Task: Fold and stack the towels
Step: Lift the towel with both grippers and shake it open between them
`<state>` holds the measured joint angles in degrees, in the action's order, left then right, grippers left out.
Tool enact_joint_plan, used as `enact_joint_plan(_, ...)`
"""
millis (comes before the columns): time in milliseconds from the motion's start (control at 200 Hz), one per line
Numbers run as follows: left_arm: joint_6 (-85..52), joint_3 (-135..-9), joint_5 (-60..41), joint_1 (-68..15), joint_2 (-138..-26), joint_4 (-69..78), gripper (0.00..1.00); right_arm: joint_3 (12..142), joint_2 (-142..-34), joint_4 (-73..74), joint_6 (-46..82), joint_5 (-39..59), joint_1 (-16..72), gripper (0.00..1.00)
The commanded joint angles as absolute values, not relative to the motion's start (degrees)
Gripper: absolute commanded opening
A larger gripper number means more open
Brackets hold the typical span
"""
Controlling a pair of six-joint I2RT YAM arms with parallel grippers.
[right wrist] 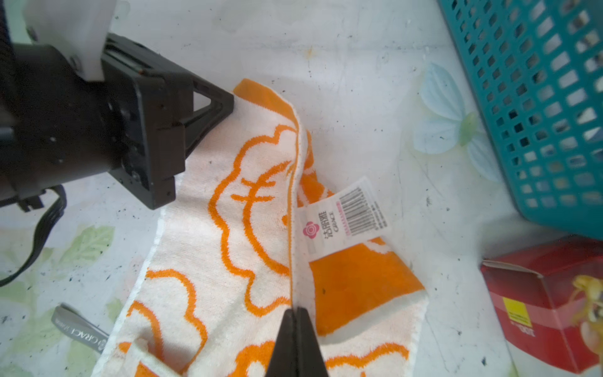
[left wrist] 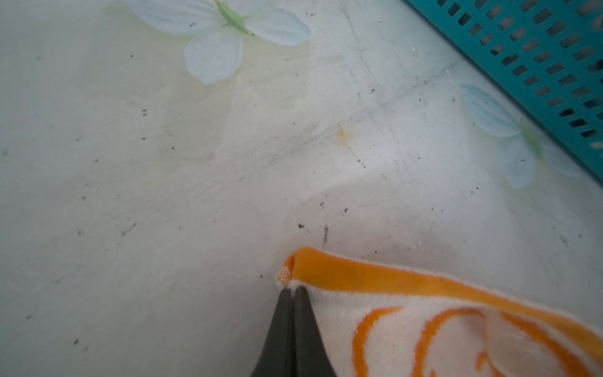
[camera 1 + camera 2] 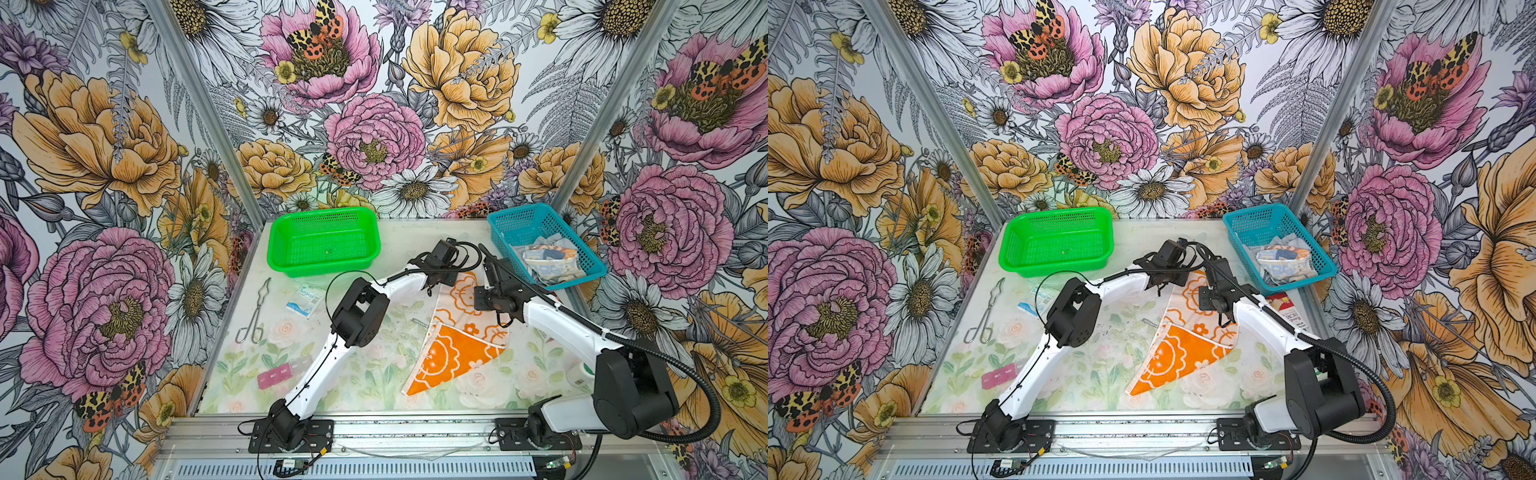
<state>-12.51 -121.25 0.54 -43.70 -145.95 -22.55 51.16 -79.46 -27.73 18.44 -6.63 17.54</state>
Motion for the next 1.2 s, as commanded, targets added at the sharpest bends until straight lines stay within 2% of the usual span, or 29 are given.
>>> enact_joint_plan(0, -9.9, -117.3, 2.8, -43.5, -135.4, -23.9, 0.0, 54.9, -74.5, -29.2, 15.3, -5.1, 17.2, 0.0)
enact_joint_plan(255, -4.0, -100.7, 11.1, -43.2, -113.7, -22.5, 0.0, 62.4, -65.6, -35.1, 13.4, 1.9, 17.4, 0.0)
enact_joint_plan(490, -1.6, -79.9, 16.8, -45.0, -85.7, -19.3, 0.0, 67.9, -54.9, -40.8, 12.7, 9.3, 18.9, 0.0)
enact_joint_plan(735, 0.1, -64.5, 19.4, -53.0, -60.8, -16.8, 0.0, 73.1, -45.3, -44.0, 16.7, 12.2, 21.2, 0.0)
enact_joint_plan(956, 5.3, -60.4, 27.0, -64.4, -50.7, -15.5, 0.0, 77.4, -42.4, -46.5, 19.5, 16.1, 21.8, 0.0)
enact_joint_plan(1196, 11.7, -63.9, 36.2, -74.8, -50.3, -14.6, 0.0, 80.0, -41.2, -47.6, 21.0, 16.4, 21.9, 0.0)
